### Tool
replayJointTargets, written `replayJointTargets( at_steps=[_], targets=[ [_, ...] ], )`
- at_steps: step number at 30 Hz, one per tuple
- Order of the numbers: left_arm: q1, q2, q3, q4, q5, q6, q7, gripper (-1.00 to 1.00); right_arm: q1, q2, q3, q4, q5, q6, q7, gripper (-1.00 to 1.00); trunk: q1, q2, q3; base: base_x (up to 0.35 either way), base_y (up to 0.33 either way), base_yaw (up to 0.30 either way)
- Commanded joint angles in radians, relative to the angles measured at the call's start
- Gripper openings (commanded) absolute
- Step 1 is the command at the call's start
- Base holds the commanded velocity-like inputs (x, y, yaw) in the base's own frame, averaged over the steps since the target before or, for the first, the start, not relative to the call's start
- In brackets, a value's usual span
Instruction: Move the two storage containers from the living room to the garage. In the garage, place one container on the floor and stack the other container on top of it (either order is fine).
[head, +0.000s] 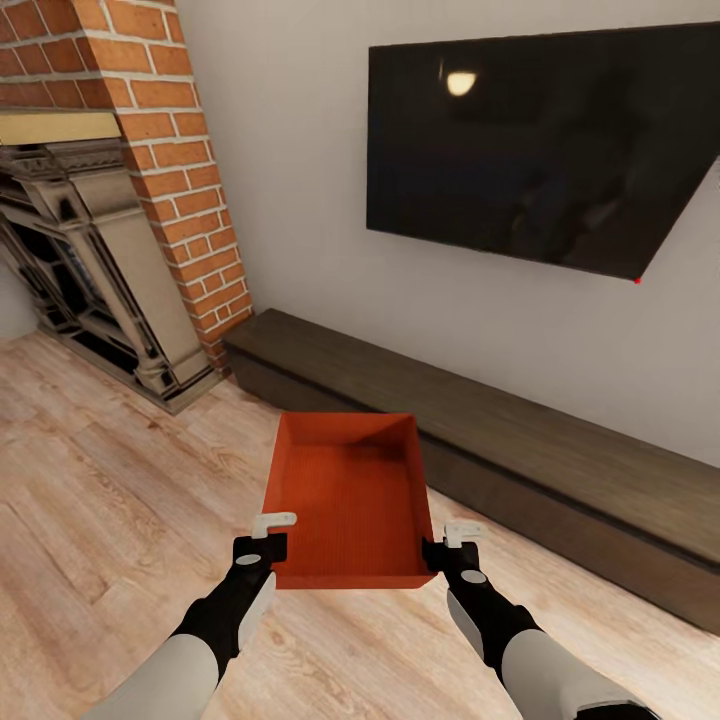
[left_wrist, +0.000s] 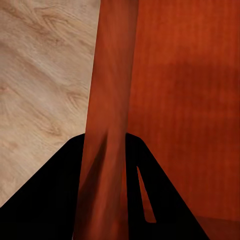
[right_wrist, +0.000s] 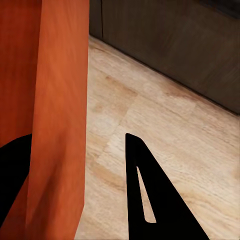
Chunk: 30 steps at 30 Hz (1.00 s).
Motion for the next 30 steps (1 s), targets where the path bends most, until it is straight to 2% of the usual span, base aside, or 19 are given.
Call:
replayJointTargets(
  at_steps=[1, 30],
  targets=[
    [-0.001, 0.001, -0.003, -0.003, -0.007, 0.008, 0.013, -1.0, -0.001, -0.001, 0.003, 0.001, 0.002, -0.002, -0.009, -1.0, 0.0, -0.001, 0.001, 0.0, 0.0, 0.0],
    [0.0, 0.001, -0.003, -0.003, -0.007, 0.008, 0.013, -1.0, -0.001, -0.001, 0.003, 0.002, 0.002, -0.003, -0.009, -1.0, 0.0, -0.001, 0.046, 0.0, 0.0, 0.0]
  ],
)
